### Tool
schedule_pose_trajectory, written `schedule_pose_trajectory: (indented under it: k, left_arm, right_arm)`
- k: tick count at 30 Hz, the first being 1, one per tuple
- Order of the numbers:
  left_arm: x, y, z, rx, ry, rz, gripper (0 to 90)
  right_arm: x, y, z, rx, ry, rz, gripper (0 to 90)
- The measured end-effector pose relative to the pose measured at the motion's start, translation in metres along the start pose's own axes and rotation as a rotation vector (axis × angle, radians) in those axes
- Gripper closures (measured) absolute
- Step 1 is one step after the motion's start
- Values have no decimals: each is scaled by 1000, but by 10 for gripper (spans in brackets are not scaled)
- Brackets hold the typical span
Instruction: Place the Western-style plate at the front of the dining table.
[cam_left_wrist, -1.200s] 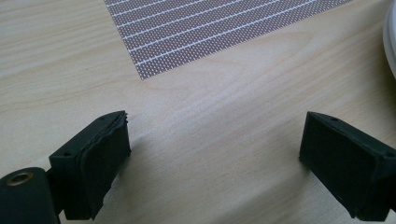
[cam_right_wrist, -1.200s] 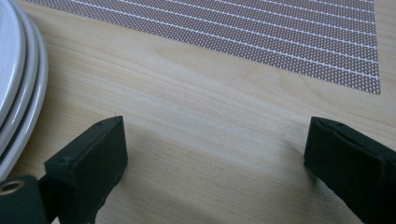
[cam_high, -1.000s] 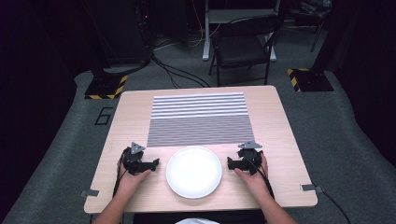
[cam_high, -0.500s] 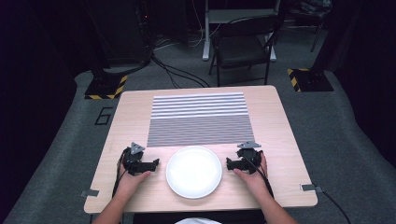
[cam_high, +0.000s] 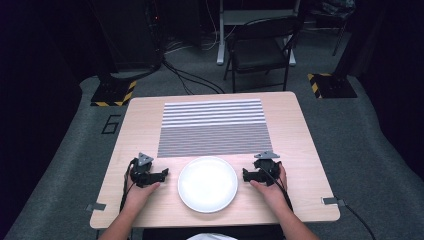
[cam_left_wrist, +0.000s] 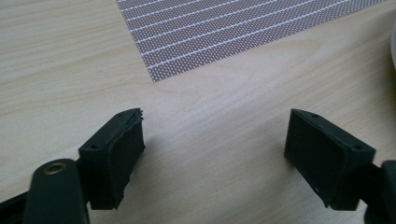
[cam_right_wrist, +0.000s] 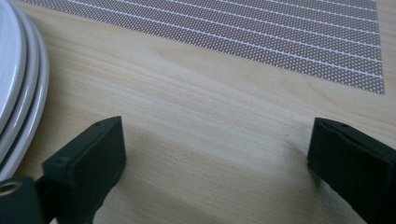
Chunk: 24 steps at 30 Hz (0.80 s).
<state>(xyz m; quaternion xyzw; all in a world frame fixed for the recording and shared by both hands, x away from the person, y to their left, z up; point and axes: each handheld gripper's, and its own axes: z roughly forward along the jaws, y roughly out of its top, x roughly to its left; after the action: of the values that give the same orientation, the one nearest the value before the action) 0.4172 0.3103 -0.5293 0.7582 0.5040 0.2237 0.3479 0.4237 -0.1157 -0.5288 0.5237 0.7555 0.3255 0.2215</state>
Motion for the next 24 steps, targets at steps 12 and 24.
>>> schedule_pose_trajectory:
  k: [12, 24]
  left_arm:
    - [-1, 1, -7, 5, -1, -15, 404]
    - [-3, 4, -17, -8, -31, -53, 434]
  right_arm:
    - [3, -2, -9, -38, -42, 13, 349]
    - [6, 1, -16, -63, -10, 24, 401]
